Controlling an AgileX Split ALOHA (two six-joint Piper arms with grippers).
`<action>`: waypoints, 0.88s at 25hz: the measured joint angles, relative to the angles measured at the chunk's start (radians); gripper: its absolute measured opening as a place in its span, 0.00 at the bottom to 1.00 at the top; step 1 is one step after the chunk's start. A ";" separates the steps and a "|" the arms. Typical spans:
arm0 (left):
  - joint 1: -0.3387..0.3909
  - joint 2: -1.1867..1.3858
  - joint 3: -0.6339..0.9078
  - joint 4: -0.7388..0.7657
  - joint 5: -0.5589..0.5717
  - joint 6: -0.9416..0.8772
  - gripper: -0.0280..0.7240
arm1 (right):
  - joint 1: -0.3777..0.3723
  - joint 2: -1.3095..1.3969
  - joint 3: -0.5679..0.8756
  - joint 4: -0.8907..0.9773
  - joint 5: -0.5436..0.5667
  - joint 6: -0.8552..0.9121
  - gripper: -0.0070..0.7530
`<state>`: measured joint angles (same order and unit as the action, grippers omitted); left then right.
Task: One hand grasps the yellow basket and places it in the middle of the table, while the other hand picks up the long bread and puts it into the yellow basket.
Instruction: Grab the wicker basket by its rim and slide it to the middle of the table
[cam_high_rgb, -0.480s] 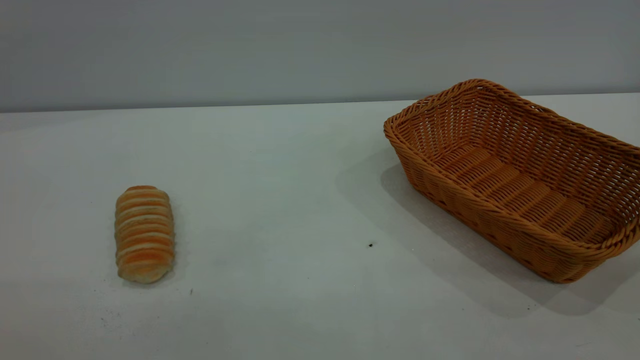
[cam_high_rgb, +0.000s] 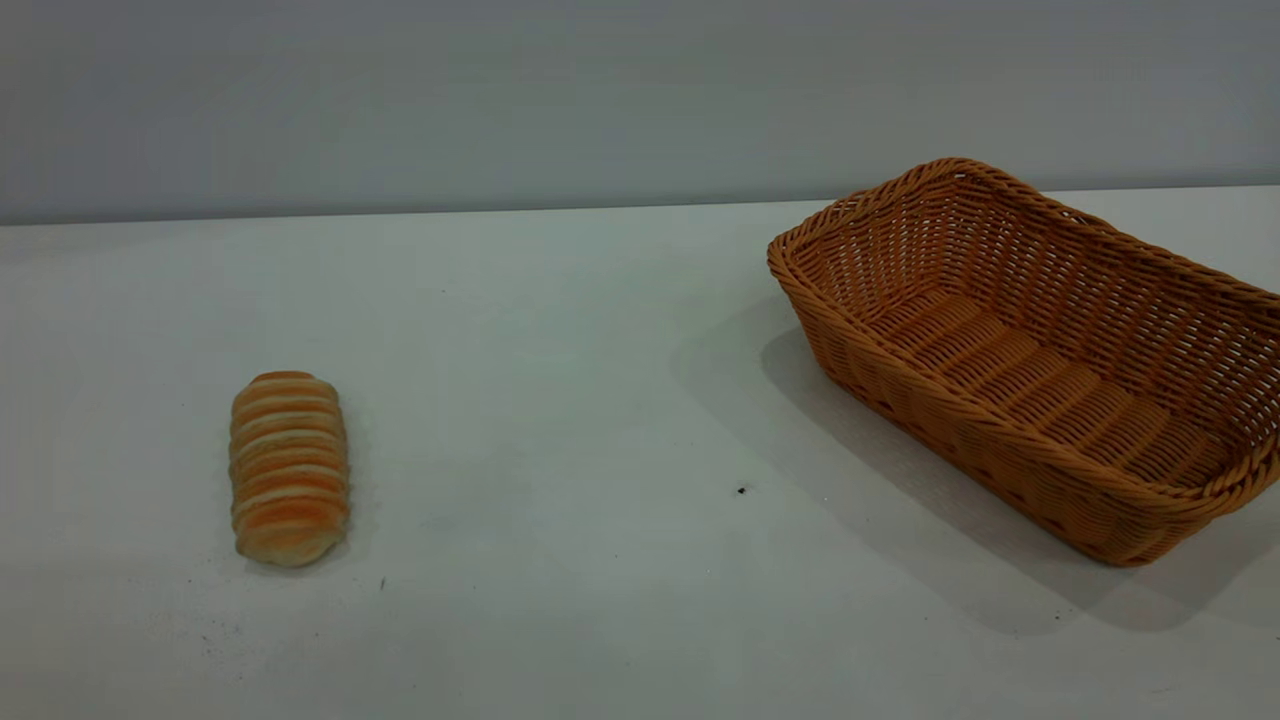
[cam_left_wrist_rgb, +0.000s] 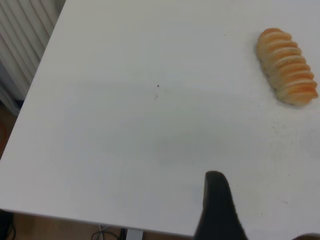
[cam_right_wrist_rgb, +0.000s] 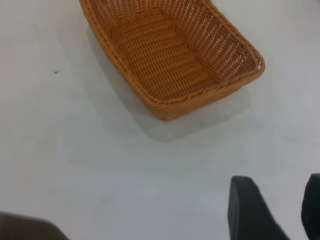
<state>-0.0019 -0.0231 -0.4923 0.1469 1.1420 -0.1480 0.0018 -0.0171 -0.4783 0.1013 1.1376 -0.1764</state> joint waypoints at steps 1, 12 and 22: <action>0.000 0.000 0.000 0.000 0.000 0.000 0.78 | 0.000 0.000 0.000 0.000 0.000 0.000 0.41; 0.000 0.000 0.000 0.000 0.000 0.000 0.78 | 0.000 0.000 0.000 0.000 0.000 0.000 0.41; -0.017 0.000 0.000 -0.001 0.000 0.000 0.78 | 0.000 0.000 0.000 0.000 0.000 0.000 0.41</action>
<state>-0.0189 -0.0231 -0.4923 0.1459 1.1420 -0.1480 0.0018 -0.0171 -0.4783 0.1013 1.1376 -0.1764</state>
